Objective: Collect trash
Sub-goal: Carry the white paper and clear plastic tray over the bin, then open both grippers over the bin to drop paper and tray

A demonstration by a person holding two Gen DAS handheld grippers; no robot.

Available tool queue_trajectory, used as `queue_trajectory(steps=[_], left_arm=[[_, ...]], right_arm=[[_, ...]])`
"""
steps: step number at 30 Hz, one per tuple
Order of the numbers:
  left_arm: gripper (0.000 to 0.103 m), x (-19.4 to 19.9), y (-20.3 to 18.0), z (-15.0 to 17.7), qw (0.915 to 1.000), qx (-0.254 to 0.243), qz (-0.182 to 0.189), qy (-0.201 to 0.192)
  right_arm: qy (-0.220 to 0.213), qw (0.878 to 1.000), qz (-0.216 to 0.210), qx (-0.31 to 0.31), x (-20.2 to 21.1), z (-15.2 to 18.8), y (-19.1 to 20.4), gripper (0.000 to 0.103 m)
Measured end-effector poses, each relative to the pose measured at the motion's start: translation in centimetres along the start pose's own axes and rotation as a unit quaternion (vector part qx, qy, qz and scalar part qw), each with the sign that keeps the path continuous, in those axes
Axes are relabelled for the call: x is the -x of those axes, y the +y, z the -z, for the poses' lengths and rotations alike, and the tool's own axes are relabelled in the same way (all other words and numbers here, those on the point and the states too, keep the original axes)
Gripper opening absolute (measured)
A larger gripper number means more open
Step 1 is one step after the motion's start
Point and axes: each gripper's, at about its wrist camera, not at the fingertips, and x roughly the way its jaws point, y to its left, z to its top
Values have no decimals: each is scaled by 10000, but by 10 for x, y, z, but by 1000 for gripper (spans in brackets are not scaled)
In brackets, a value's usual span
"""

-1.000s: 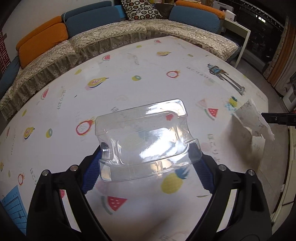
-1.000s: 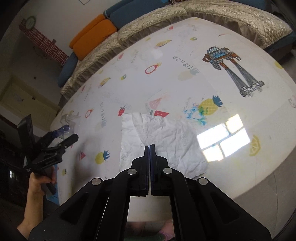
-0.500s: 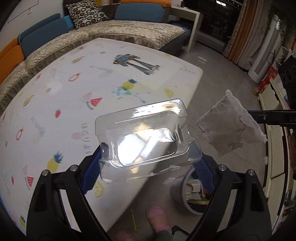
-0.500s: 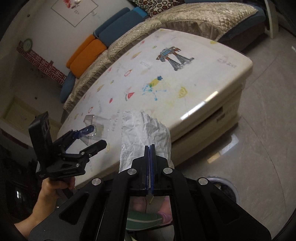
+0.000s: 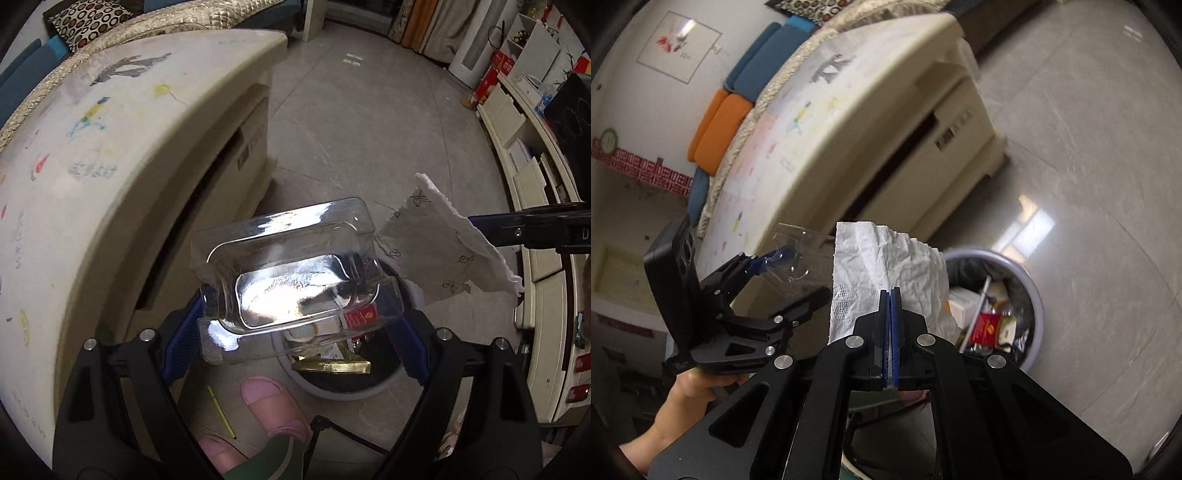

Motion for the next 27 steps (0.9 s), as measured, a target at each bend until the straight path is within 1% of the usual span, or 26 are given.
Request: queue_trajectory(steps=[4,8,11,14,17,18,19,20,21,23,27], left_arm=[[86,-27,-13,16,9994,41,101,315],[86,-53,-22,31,9972,55,360,646],[86,-71,-26,39,9954,22,384,877],[87,-88,-32,46,9931,-89,421,1093],[89,-105,-42,51,9904,-195,486,1283],[90,-108,-45,52,9898,-216,505,1314],[90,-112,-46,53,9894,-233,460,1361],[90,-116,-47,56,9887,-247,412,1419],[90,-118,-49,58,9880,-261,405,1467],[90,-119,-48,59,9878,-283,346,1494],[91,-114,-41,57,9892,-200,364,1406]], right_arm=[[179,9996,37,-216,-15,19,-23,2],[386,9981,92,-478,-35,36,-49,2],[502,9965,83,-667,-48,47,-64,3],[607,9948,89,-816,-60,55,-77,5],[734,9941,212,-767,-74,56,-84,7],[783,9932,264,-814,-78,56,-87,18],[790,9924,272,-906,-80,57,-90,36],[730,9923,258,-970,-79,56,-92,42],[656,9928,278,-964,-78,54,-92,44],[610,9933,234,-949,-75,51,-94,44],[548,9938,243,-941,-69,47,-95,45]])
